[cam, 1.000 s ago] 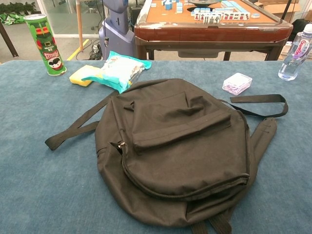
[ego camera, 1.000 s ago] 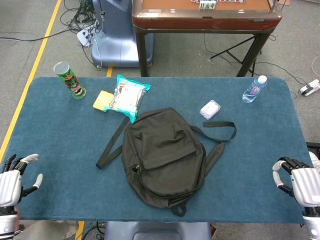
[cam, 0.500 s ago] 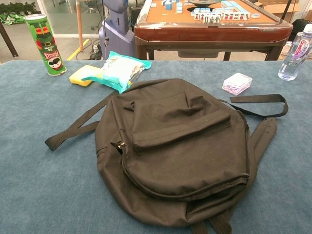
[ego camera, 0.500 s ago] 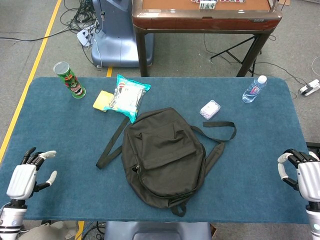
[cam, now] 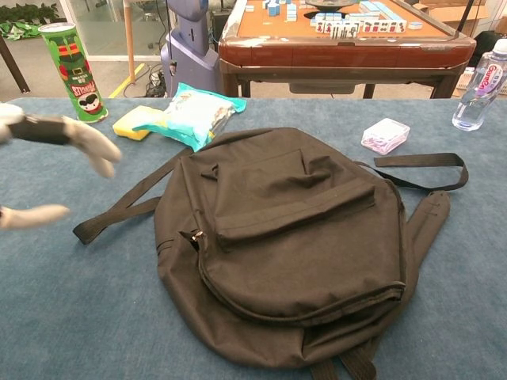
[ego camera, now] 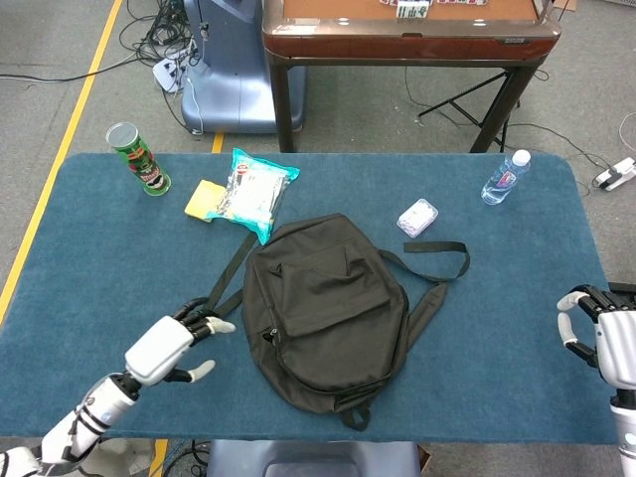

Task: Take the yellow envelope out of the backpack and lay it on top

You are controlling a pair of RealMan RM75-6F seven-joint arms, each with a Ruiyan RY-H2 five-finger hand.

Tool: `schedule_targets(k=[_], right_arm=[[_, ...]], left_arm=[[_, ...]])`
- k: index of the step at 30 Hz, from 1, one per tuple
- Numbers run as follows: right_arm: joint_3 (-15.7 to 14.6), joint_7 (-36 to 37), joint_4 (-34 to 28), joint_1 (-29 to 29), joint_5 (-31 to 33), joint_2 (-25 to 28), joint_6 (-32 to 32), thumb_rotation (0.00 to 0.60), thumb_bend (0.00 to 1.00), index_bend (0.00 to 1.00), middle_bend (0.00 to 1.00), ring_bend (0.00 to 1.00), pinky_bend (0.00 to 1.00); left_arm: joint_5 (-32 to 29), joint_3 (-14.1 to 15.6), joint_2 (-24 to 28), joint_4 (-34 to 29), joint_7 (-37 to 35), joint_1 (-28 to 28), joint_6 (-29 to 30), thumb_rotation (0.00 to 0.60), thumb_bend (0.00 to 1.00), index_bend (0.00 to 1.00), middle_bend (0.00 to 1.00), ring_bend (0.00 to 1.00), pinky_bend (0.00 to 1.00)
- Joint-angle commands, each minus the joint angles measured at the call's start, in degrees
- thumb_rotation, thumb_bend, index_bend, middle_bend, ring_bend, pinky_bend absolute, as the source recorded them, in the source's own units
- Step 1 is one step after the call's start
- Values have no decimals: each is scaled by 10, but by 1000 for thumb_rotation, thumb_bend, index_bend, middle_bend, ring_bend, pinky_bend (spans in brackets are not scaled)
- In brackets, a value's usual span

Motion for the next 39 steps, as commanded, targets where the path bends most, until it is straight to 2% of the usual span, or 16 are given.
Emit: schedule_targets(k=[1,4,8,18,20,22,25,28,35,39], right_arm=[[1,2,2,0,2,0,-2,600,413,493,424,458,579],[2,3,3,0,6,0,-5,600,413,492,423,458,579],[4,6,5,1,7,2,-8,600,413,491,421,458,579],[3,17,9,-6,9,5,-4,600,412,490,421,458,579],[3,20,10,-8,9,6,-2,600,413,490,421,458,579],[3,23,10,-9,9,7,-1,600,413,490,421,458,579],[3,27,11,-11,8,7,0,600,412,490,421,458,579],[3,29,12,-13,8,8,2,600,412,490,421,458,579],[3,33,11,-18,9,11,7,600,412,490,420,458,579],[3,35,12,-20,10,12,7,600,412,490,420,458,579]], left_arm=[[14,-1,-36,-2,19,-40,-41,600,326,258,299,203,68],[14,-5,-69,6,38,-67,-73,598,297,234,285,195,64],[-1,-16,-115,22,89,-95,-113,566,281,226,281,193,61],[-81,-50,-211,62,198,-146,-192,551,281,218,271,191,61],[-95,-55,-226,69,215,-152,-197,480,277,206,265,189,61],[-109,-60,-241,77,230,-158,-200,382,267,192,253,181,61],[-130,-66,-261,90,246,-167,-206,338,258,172,230,161,61],[-147,-73,-284,109,261,-175,-207,319,255,164,215,151,61],[-166,-79,-335,158,296,-191,-195,368,255,176,214,150,61],[-176,-78,-358,180,306,-198,-190,571,255,226,214,151,61]])
